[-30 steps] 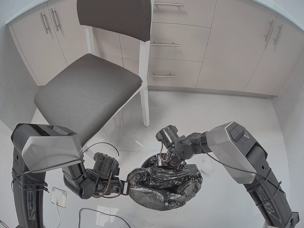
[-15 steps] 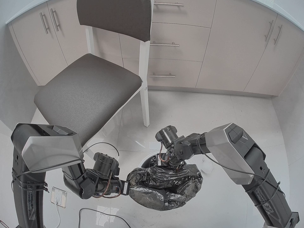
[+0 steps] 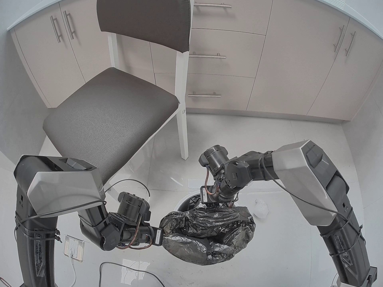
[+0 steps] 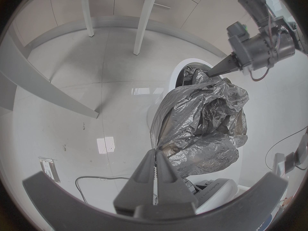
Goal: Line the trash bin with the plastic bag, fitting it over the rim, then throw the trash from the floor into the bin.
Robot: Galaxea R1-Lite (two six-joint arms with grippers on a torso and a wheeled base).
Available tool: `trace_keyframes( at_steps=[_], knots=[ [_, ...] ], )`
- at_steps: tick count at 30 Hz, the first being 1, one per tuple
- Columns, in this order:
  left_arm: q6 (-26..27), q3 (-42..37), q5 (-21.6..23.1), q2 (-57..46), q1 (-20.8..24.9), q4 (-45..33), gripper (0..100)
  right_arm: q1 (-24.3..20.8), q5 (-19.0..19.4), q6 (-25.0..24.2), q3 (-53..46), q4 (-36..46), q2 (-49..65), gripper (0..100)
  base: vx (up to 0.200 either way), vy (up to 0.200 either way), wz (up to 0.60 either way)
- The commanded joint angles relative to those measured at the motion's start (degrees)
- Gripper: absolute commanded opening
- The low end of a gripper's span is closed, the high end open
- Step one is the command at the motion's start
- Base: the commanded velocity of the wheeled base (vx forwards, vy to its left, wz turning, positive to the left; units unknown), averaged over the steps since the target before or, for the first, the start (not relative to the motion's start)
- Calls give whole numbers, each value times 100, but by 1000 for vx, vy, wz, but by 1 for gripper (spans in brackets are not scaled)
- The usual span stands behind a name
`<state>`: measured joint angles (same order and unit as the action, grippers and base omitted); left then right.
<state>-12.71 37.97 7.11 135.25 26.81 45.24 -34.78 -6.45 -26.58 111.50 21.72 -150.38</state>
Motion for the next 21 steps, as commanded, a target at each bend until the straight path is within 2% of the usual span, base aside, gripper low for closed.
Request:
trace_keyframes(
  at_steps=[1,9,13,14,16,20,21],
  knots=[
    [-3,0,1,10,0,2,0,-2,205,-14,-23,491,580,0,0,0,0],
    [-3,0,1,10,0,38,0,41,293,-32,-146,710,1011,0,0,0,0],
    [-3,-53,1,71,0,213,0,-2,223,205,-427,710,1283,0,0,0,0],
    [-3,-71,1,89,0,301,0,-38,197,408,-603,684,1442,0,0,0,0],
    [-3,-71,1,89,0,310,0,-38,188,425,-611,675,1450,0,0,0,0],
    [-3,-80,1,89,0,319,0,-205,-102,742,-1068,649,1740,0,0,0,0],
    [-3,-80,1,89,0,328,0,-222,-120,812,-1130,640,1784,100,0,0,0]
  ],
)
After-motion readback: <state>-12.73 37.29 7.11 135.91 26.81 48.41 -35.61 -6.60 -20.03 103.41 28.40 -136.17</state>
